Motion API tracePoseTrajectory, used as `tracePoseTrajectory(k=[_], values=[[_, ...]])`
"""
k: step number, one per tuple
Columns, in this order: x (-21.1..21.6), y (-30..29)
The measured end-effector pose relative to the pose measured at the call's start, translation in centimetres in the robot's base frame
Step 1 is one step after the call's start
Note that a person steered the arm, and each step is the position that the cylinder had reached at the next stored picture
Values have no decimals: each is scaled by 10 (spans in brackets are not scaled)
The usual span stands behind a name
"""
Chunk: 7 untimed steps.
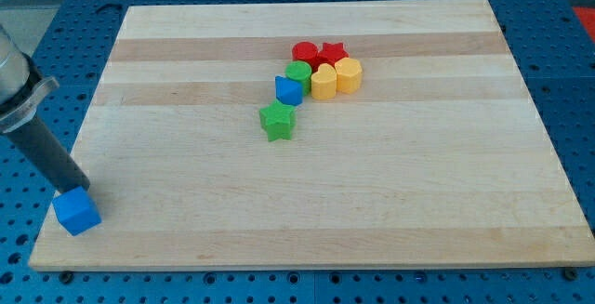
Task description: Push the green star above the blue cube
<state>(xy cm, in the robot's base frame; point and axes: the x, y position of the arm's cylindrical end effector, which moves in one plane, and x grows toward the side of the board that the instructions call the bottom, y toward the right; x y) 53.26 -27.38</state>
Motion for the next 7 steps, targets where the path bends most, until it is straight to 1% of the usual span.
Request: tracePoseTrajectory(k=[1,2,3,4,5,6,7], values=[[-16,52],[0,144],[-4,237],[-39,304],[-70,312],[-95,274],[-100,204]])
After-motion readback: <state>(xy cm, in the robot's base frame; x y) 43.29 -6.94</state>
